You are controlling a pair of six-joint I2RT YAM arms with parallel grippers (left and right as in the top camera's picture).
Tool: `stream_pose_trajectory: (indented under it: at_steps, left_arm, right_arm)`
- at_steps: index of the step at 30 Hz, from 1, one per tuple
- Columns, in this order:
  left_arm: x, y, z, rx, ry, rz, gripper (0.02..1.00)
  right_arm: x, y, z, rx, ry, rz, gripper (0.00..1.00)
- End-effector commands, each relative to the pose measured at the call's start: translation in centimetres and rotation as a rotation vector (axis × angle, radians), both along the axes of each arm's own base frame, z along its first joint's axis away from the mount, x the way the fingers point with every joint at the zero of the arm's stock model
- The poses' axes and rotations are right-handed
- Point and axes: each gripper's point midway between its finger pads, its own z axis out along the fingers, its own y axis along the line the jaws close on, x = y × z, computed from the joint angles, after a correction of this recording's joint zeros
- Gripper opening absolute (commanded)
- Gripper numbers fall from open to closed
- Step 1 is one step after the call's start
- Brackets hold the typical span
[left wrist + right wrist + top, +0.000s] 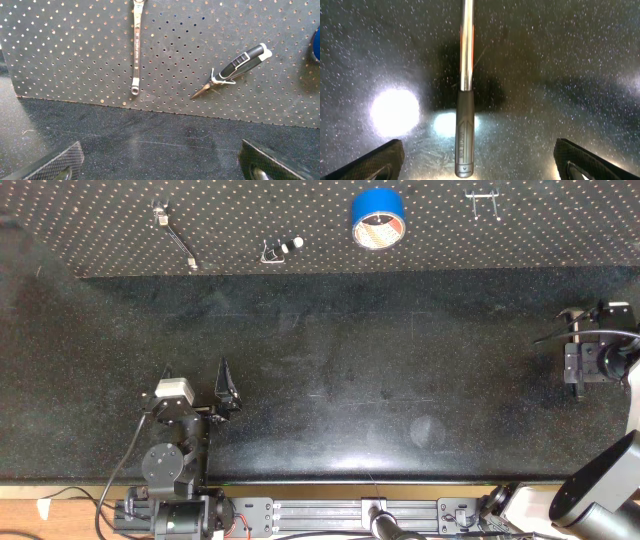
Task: Place Tools Onto Pegboard
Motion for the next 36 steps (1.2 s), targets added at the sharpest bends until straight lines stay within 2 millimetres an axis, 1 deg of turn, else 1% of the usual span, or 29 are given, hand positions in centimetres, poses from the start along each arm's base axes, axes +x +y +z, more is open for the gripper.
stream_pose_trajectory:
  at_steps: [1,3,5,7,15,16,17,18,19,21,22,23,27,28,32,34,36]
  left_arm:
    - [0.0,-0.1,-1.2,0.011,0.027,-0.006,0.996]
    - [0.0,-0.1,-1.2,0.011,0.027,-0.007,0.998]
    - [0.0,-0.1,-1.2,0.011,0.027,-0.006,0.996]
    - [0.0,-0.1,-1.2,0.011,0.027,-0.007,0.996]
    - [0.0,-0.1,-1.2,0.011,0.027,-0.006,0.996]
    - [0.0,-0.1,-1.2,0.011,0.027,-0.007,0.996]
    - [0.0,-0.1,-1.2,0.011,0.027,-0.007,0.996]
    - [0.0,-0.1,-1.2,0.011,0.027,-0.007,0.996]
    - [0.0,-0.1,-1.2,0.011,0.027,-0.006,0.996]
    - [0.0,-0.1,-1.2,0.011,0.027,-0.006,0.996]
    - [0.0,-0.1,-1.2,0.011,0.027,-0.006,0.996]
    - [0.0,-0.1,-1.2,0.011,0.027,-0.006,0.996]
    - [0.0,-0.1,-1.2,0.011,0.027,-0.006,0.996]
    - [0.0,-0.1,-1.2,0.011,0.027,-0.006,0.996]
    - [0.0,-0.1,-1.2,0.011,0.027,-0.007,0.996]
    - [0.0,-0.1,-1.2,0.011,0.027,-0.007,0.996]
    - [0.0,-0.1,-1.2,0.011,0.027,-0.006,0.996]
  right_arm:
    - [0.4,0.3,-1.2,0.059,-0.007,-0.053,0.976]
    - [0.6,1.1,-2.6,0.12,0.009,-0.045,0.976]
    - [0.1,1.4,-4.3,0.157,0.059,-0.052,0.976]
    - [-0.2,1.6,-5.2,0.176,0.085,-0.054,0.976]
    - [-0.1,1.5,-5.2,0.169,0.082,-0.049,0.976]
    - [-0.1,1.5,-5.3,0.168,0.084,-0.049,0.884]
    - [-0.1,1.5,-5.3,0.167,0.084,-0.046,0.717]
    - [-0.1,1.5,-5.3,0.166,0.084,-0.046,0.573]
    - [-0.1,1.5,-5.3,0.167,0.085,-0.046,0.461]
    - [-0.2,1.5,-5.3,0.169,0.088,-0.047,0.301]
    - [-0.2,1.5,-5.3,0.17,0.088,-0.046,0.277]
    - [-0.2,1.5,-5.3,0.17,0.088,-0.046,0.198]
    - [-0.2,1.5,-5.3,0.17,0.088,-0.046,0.187]
    - [-0.2,1.5,-5.3,0.17,0.088,-0.046,0.15]
    - [-0.2,1.5,-5.3,0.17,0.087,-0.047,0.15]
    - [-0.2,1.6,-5.3,0.17,0.087,-0.047,0.099]
    - [-0.2,1.6,-5.3,0.17,0.087,-0.047,0.08]
